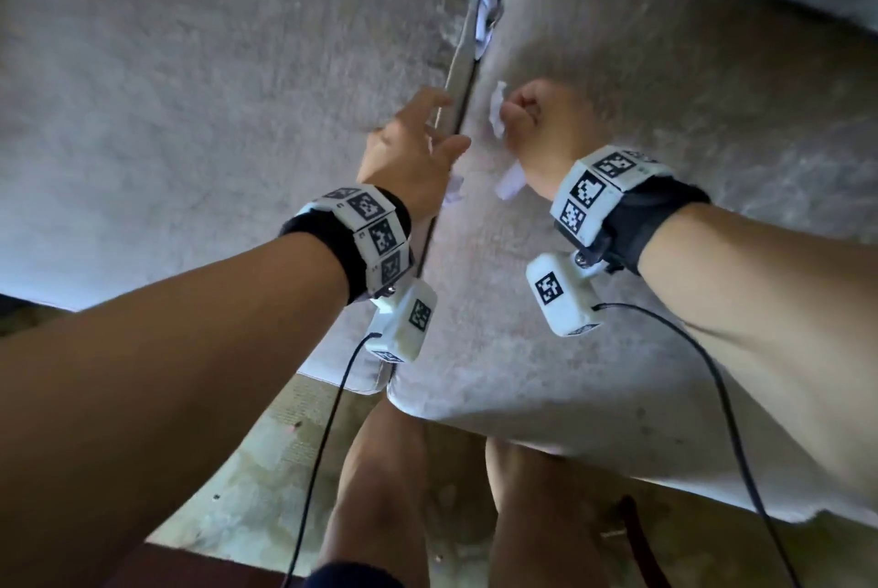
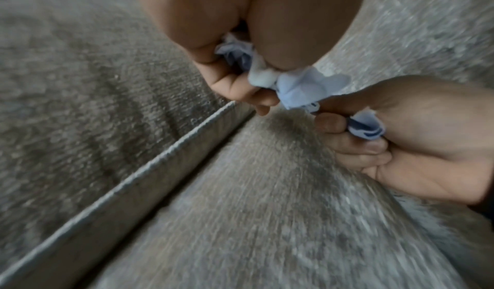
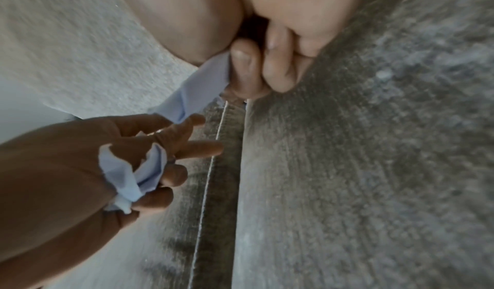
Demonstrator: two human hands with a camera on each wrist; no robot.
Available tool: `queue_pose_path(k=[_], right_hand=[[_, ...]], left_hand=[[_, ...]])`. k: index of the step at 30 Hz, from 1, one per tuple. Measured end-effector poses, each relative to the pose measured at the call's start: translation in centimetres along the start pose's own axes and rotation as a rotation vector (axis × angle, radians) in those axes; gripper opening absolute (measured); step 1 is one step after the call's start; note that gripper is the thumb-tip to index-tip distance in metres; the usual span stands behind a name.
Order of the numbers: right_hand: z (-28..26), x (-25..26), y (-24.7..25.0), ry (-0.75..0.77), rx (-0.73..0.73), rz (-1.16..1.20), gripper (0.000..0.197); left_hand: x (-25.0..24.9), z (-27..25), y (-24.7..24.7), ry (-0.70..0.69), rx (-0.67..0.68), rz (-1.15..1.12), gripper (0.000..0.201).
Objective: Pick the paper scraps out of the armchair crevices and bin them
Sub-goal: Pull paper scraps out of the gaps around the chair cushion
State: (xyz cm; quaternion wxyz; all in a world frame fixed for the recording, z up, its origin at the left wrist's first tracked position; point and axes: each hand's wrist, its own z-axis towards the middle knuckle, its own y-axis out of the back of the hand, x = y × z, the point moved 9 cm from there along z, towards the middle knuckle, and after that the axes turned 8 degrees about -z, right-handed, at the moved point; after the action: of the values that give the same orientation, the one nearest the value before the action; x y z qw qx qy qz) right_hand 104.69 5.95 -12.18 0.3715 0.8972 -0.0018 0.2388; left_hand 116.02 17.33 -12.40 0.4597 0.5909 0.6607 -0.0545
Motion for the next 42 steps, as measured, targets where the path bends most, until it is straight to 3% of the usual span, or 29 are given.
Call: queue_pose_path(k=[5, 13, 18, 22, 28, 36, 42], right_hand=[[-0.4, 0.4, 2.2, 0.075, 0.031, 0.04, 0.015], [2.8, -0.7, 3.9, 0.062, 0.058, 0.013, 0.021], [4.4, -2.5, 3.1, 0.0, 0.1, 0.134, 0.007], [5.2, -3.8, 3.6, -0.06, 0.006, 0.146, 0.013], [6.0, -5.5, 3.9, -0.097, -0.022, 0.315, 0.005], [5.9, -7.0, 3.5, -0.128, -0.052, 0.371, 0.013], [6.0, -6.7, 3.5, -0.119, -0.053, 0.31, 0.012]], left_hand=[[-3.4, 1.0, -0.3, 0.001, 0.048, 0.003, 0.051], [-4.1, 5.4, 0.6, -0.021, -0.069, 0.101, 0.029], [-4.9, 8.6, -2.0, -0.042, -0.012, 0.219, 0.03], [-6.3, 10.6, -2.9, -0.065, -0.021, 0.387, 0.029], [-8.6, 11.9, -3.4, -0.068, -0.044, 0.499, 0.026], [-8.9, 12.8, -3.9, -0.038, -0.071, 0.59, 0.025], [-9.1, 12.7, -3.3, -0.031, -0.098, 0.536, 0.026]])
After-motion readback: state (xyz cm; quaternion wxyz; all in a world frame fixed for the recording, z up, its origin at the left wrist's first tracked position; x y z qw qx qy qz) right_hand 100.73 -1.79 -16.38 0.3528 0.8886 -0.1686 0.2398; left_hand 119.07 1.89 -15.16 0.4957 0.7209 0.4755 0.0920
